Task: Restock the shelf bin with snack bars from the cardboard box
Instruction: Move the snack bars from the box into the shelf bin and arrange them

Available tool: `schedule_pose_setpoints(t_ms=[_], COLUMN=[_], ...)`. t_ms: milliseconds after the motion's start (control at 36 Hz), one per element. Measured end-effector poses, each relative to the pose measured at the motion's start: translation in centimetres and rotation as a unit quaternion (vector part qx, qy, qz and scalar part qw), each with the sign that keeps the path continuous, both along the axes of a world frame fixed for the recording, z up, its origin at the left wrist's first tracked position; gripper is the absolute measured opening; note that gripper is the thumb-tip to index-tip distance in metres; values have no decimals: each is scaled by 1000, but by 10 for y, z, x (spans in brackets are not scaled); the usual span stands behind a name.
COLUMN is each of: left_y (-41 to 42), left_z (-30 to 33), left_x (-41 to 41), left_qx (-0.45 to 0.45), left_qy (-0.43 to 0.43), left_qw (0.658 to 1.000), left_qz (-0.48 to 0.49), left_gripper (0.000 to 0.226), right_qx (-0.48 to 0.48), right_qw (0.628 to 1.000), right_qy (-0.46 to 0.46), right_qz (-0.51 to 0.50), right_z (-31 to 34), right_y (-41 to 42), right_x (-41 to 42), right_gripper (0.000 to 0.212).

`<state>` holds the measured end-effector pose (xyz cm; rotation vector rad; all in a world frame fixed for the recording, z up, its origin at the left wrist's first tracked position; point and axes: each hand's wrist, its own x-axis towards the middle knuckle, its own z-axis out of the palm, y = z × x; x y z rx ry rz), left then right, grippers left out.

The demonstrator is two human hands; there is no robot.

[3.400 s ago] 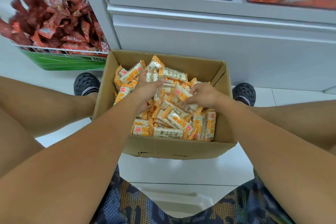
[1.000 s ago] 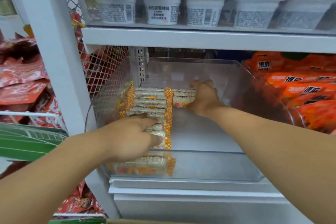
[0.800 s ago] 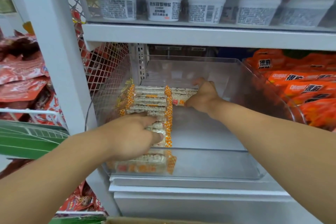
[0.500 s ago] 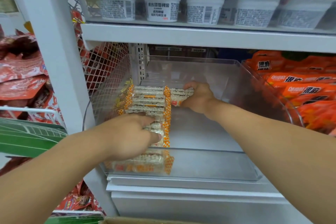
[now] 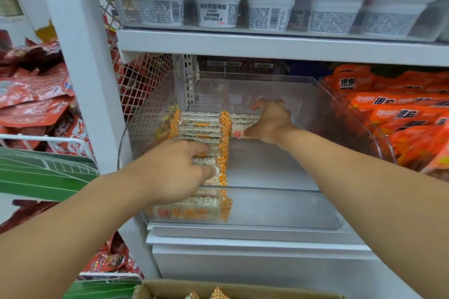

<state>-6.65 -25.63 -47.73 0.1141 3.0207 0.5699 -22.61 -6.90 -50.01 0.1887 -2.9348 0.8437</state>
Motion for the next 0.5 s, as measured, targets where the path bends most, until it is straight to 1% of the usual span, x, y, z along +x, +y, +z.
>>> schedule_pose_setpoints(t_ms=[83, 139, 194, 250, 278, 306, 361, 389, 417, 444, 472, 500], left_y=[1, 3, 3, 6, 8, 13, 26, 33, 41, 49, 57, 63], left_z=[1, 2, 2, 2, 2, 0, -8, -15, -26, -40, -57, -80], left_x=[2, 5, 10, 18, 25, 34, 55, 66, 78, 89, 99, 109], left_qx=[2, 4, -3, 7, 26, 47, 72, 77, 78, 72, 54, 19], left_qy=[26, 65, 140, 224, 262, 305, 381, 400, 399, 375, 327, 252], left_qw=[1000, 998, 990, 973, 961, 945, 911, 900, 897, 903, 919, 941], left_qz=[-11, -12, -24, -60, -80, -104, -140, -156, -173, -194, -215, -226], left_gripper=[56, 54, 52, 51, 45, 36, 19, 15, 14, 15, 17, 20], right_qx=[35, 73, 136, 161, 148, 108, -15, -72, -118, -154, -174, -173], right_qw=[999, 994, 982, 971, 966, 960, 945, 934, 928, 926, 930, 944], right_qy=[29, 30, 33, 85, 137, 193, 284, 317, 334, 334, 320, 280], right_qz=[23, 73, 126, 154, 164, 170, 163, 148, 120, 85, 52, 30], right_z=[12, 26, 45, 59, 61, 60, 46, 33, 15, -8, -34, -63], right_y=[1, 5, 12, 22, 30, 39, 57, 63, 65, 65, 64, 64], right_x=[5, 14, 32, 59, 76, 97, 149, 175, 199, 218, 232, 245], right_gripper=[58, 53, 49, 40, 35, 28, 13, 7, 9, 16, 22, 26])
